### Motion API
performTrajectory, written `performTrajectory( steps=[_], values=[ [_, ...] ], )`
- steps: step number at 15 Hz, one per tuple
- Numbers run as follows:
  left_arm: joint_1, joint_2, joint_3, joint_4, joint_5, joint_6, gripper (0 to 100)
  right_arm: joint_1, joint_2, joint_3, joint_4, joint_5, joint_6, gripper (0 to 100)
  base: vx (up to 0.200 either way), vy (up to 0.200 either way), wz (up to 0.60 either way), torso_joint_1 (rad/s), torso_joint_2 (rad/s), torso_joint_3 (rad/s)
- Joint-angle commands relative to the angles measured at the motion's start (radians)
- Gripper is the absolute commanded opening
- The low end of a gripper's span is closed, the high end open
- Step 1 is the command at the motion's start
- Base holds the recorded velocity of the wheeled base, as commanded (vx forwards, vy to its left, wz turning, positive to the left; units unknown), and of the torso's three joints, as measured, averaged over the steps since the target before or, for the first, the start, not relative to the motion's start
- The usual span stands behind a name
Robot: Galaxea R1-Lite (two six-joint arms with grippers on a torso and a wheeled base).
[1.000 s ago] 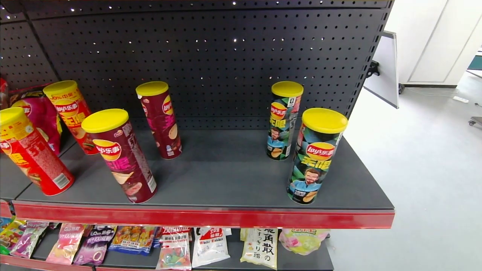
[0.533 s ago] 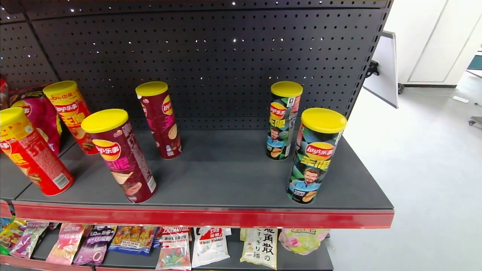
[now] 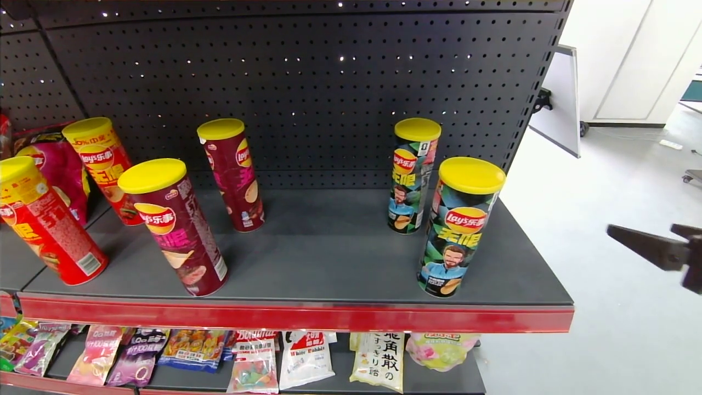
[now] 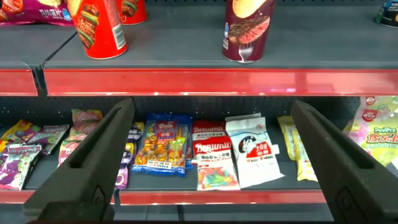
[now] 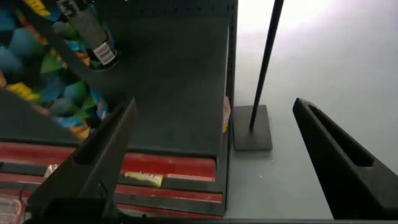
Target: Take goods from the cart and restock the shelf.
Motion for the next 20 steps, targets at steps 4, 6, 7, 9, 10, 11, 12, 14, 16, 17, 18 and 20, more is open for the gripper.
performTrajectory(
  steps=[4, 6, 7, 9, 10, 11, 12, 14, 16, 17, 18, 20],
  values=[
    [0.001, 0.002, 0.000, 0.000, 0.000, 0.000, 100, 0.145, 0.367, 0.024, -0.253, -0.090, -0.076, 100, 0.000, 0.000, 0.00, 0.000, 0.00, 0.000],
    [0.001, 0.002, 0.000, 0.000, 0.000, 0.000, 100, 0.146, 0.404, 0.030, -0.284, -0.145, -0.076, 100, 0.000, 0.000, 0.00, 0.000, 0.00, 0.000],
    [0.001, 0.002, 0.000, 0.000, 0.000, 0.000, 100, 0.148, 0.414, 0.027, -0.285, -0.149, -0.078, 100, 0.000, 0.000, 0.00, 0.000, 0.00, 0.000],
    [0.001, 0.002, 0.000, 0.000, 0.000, 0.000, 100, 0.185, 0.417, 0.029, -0.285, -0.149, -0.081, 100, 0.000, 0.000, 0.00, 0.000, 0.00, 0.000],
    [0.001, 0.002, 0.000, 0.000, 0.000, 0.000, 100, 0.203, 0.417, 0.030, -0.285, -0.149, -0.081, 100, 0.000, 0.000, 0.00, 0.000, 0.00, 0.000],
    [0.001, 0.002, 0.000, 0.000, 0.000, 0.000, 100, 0.215, 0.419, 0.035, -0.284, -0.149, -0.084, 100, 0.000, 0.000, 0.00, 0.000, 0.00, 0.000],
    [0.001, 0.002, 0.000, 0.000, 0.000, 0.000, 100, 0.225, 0.440, 0.040, -0.285, -0.149, -0.103, 100, 0.000, 0.000, 0.00, 0.000, 0.00, 0.000],
    [0.001, 0.002, 0.000, 0.000, 0.000, 0.000, 100, 0.246, 0.459, 0.032, -0.285, -0.149, -0.113, 100, 0.000, 0.000, 0.00, 0.000, 0.00, 0.000],
    [0.001, 0.002, 0.000, 0.000, 0.000, 0.000, 100, 0.271, 0.468, 0.034, -0.285, -0.149, -0.113, 100, 0.000, 0.000, 0.00, 0.000, 0.00, 0.000],
    [0.001, 0.002, 0.000, 0.000, 0.000, 0.000, 100, 0.272, 0.470, 0.034, -0.285, -0.149, -0.113, 100, 0.000, 0.000, 0.00, 0.000, 0.00, 0.000],
    [0.001, 0.002, 0.000, 0.000, 0.000, 0.000, 100, 0.286, 0.479, 0.026, -0.285, -0.149, -0.113, 100, 0.000, 0.000, 0.00, 0.000, 0.00, 0.000],
    [-0.001, 0.002, 0.000, 0.000, 0.000, 0.000, 100, 0.303, 0.485, 0.023, -0.285, -0.149, -0.115, 100, 0.000, 0.000, 0.00, 0.000, 0.00, 0.000]
  ],
)
